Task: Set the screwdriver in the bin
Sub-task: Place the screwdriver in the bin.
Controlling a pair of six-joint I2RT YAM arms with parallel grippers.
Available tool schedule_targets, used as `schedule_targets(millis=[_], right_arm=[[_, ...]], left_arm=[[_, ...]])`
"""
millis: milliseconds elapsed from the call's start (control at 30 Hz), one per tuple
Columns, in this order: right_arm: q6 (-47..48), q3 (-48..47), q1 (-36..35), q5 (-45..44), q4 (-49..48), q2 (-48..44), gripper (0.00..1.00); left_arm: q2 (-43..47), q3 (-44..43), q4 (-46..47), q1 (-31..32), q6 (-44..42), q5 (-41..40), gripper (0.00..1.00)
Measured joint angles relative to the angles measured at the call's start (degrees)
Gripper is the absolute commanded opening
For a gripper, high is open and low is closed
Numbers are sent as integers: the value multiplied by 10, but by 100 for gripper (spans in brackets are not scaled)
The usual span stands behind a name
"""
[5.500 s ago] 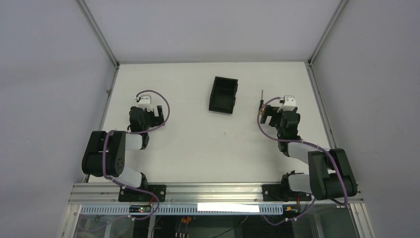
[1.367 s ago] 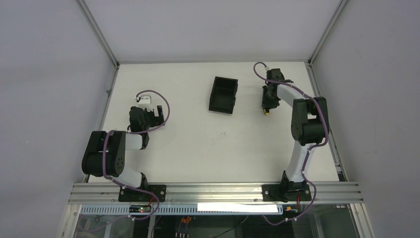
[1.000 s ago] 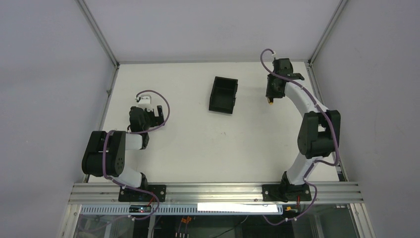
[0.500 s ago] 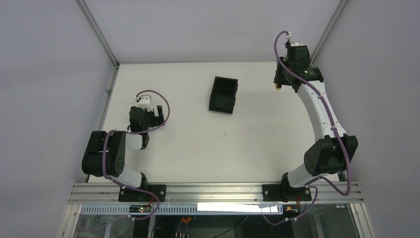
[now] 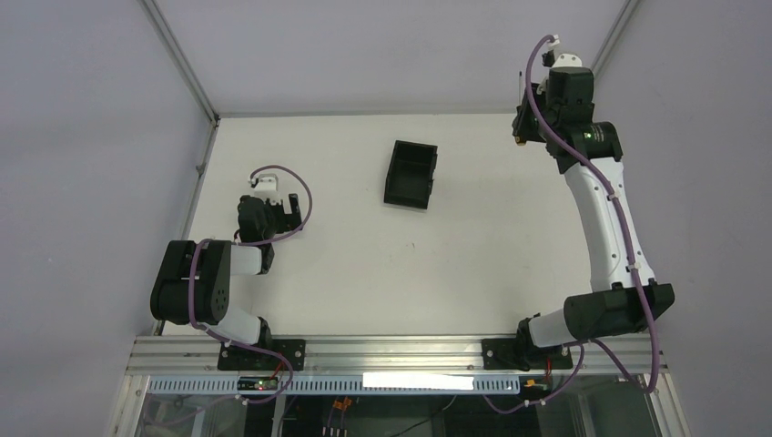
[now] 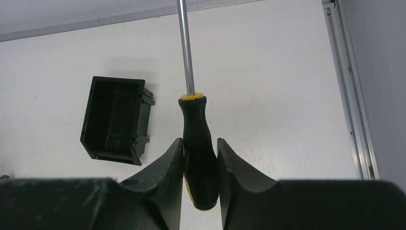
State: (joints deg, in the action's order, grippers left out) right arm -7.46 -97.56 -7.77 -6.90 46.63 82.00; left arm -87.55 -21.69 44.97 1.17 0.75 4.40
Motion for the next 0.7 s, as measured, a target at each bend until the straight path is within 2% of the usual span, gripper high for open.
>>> schedule_targets(millis=[233, 700], right_arm=[[-5, -18, -32, -5, 9, -3, 0], [-54, -18, -176, -39, -34, 40, 0]], left_arm=[[0, 0, 0, 0, 0, 0, 99], [0, 0, 0, 0, 0, 0, 99]])
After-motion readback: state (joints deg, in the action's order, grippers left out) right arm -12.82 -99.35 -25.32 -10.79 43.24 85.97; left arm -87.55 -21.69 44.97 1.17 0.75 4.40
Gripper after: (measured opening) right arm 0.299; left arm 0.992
